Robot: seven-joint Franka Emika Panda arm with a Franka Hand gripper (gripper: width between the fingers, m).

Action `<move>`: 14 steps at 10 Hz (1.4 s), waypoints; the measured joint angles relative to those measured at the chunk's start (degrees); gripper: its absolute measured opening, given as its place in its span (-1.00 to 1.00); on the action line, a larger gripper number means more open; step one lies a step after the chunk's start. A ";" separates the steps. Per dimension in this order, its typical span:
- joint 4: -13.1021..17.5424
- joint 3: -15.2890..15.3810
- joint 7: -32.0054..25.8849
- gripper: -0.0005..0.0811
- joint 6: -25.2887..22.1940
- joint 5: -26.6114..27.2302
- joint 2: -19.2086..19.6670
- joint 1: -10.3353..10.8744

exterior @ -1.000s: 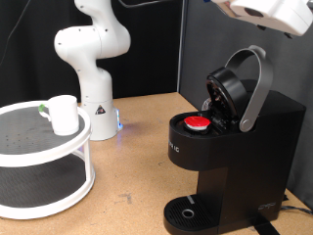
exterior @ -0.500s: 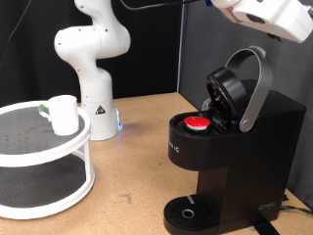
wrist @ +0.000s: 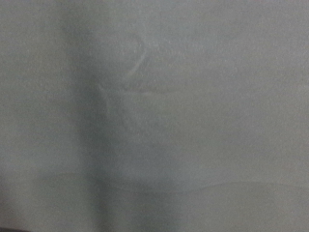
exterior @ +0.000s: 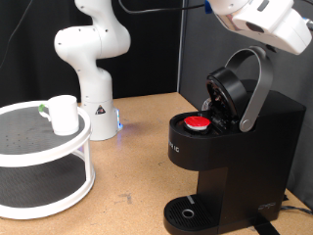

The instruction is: Make a cup of coffee with the keurig machine

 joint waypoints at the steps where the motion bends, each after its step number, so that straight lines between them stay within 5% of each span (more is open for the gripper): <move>1: -0.02 -0.01 0.00 -0.98 0.00 -0.15 0.03 0.00; 14: 0.00 -4.26 -1.05 -0.98 -8.76 -4.12 -1.17 -4.52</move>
